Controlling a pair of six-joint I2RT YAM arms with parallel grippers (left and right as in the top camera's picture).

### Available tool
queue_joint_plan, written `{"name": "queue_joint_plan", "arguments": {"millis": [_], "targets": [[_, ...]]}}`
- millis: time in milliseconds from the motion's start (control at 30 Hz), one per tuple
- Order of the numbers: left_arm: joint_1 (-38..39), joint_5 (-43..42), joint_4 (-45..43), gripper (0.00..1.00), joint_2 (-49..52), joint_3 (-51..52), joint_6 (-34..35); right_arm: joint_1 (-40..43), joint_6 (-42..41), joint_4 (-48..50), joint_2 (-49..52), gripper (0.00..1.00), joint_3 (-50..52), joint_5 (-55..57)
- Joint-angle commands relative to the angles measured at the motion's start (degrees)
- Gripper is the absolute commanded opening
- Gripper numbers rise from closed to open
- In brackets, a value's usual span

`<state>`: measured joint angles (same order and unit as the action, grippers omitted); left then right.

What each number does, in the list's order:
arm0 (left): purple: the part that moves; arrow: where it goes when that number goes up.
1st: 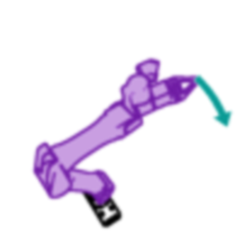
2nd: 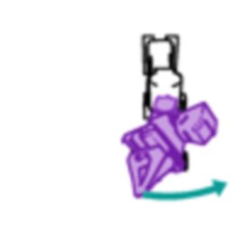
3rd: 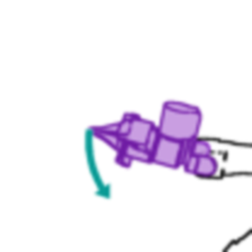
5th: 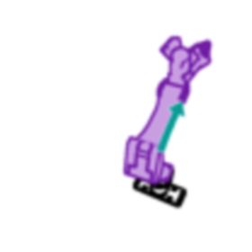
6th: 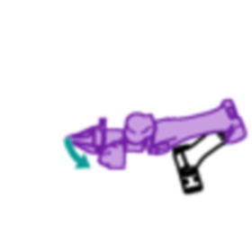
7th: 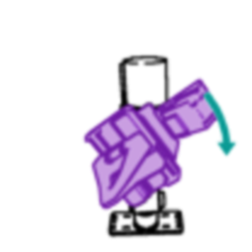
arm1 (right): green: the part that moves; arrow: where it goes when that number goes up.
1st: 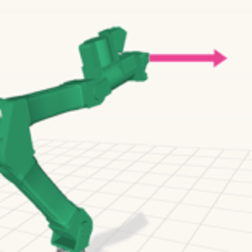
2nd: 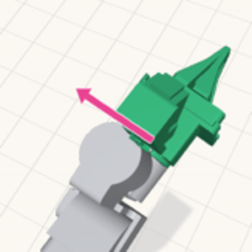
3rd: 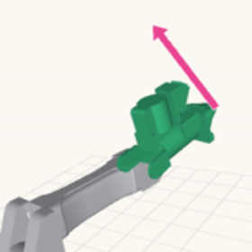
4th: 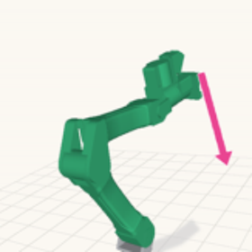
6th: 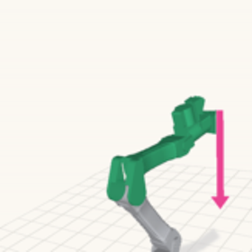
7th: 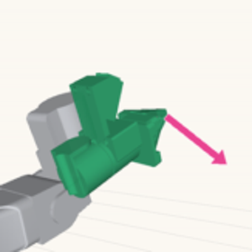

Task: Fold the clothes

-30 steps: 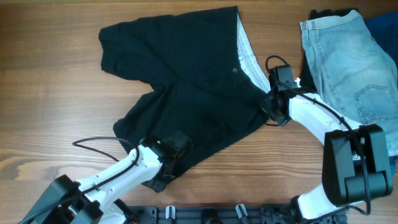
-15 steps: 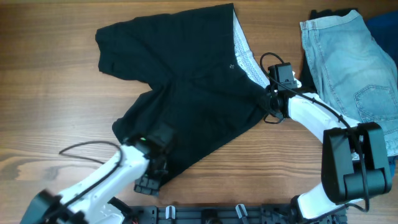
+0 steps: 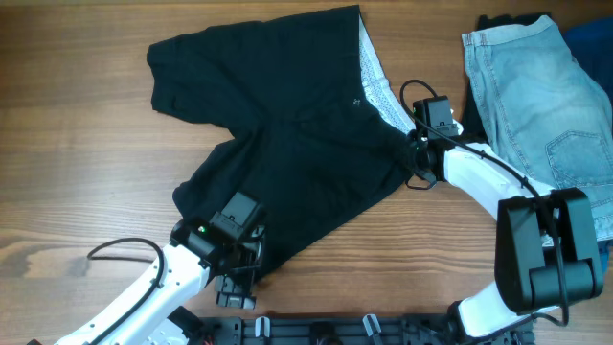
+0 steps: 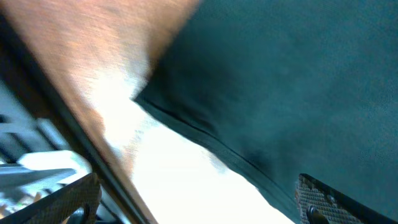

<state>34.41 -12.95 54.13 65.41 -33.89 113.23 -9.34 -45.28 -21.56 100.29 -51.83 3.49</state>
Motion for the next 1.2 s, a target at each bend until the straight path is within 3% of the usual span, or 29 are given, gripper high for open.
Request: {"name": "queue_joint_plan", "arguments": {"millis": [0,200,433,667,733,833,933,1167], "targets": [[0.4,1.9,4.0,1.0,0.4,0.2,3.2,-0.1,0.3,-0.5,2.3,0.27,1.0,-0.9],[0.4,6.2,4.8,1.0,0.4,2.4,6.0,-0.1,0.2,-0.5,2.3,0.28,1.0,-0.9],[0.4,6.4,-8.1,1.0,0.4,11.4,9.0,-0.1,0.3,-1.3,2.3,0.27,1.1,-0.9],[0.4,12.2,-12.7,0.98,1.0,11.6,9.0,-0.1,0.3,-2.4,2.3,0.27,1.1,-0.9],[0.3,12.5,-12.9,0.87,2.3,11.9,9.0,-0.1,0.2,-2.7,2.3,0.27,1.1,-0.9],[0.4,12.9,-13.9,0.49,5.9,12.2,9.0,-0.1,0.2,-2.8,2.3,0.27,1.1,-0.9],[0.3,12.9,-14.7,0.04,8.1,12.2,9.0,-0.1,0.2,-2.9,2.3,0.27,1.1,-0.9],[0.3,17.2,-11.7,0.04,8.0,12.2,4.3,-0.1,0.2,-2.9,2.3,0.16,1.1,-2.2]]}}
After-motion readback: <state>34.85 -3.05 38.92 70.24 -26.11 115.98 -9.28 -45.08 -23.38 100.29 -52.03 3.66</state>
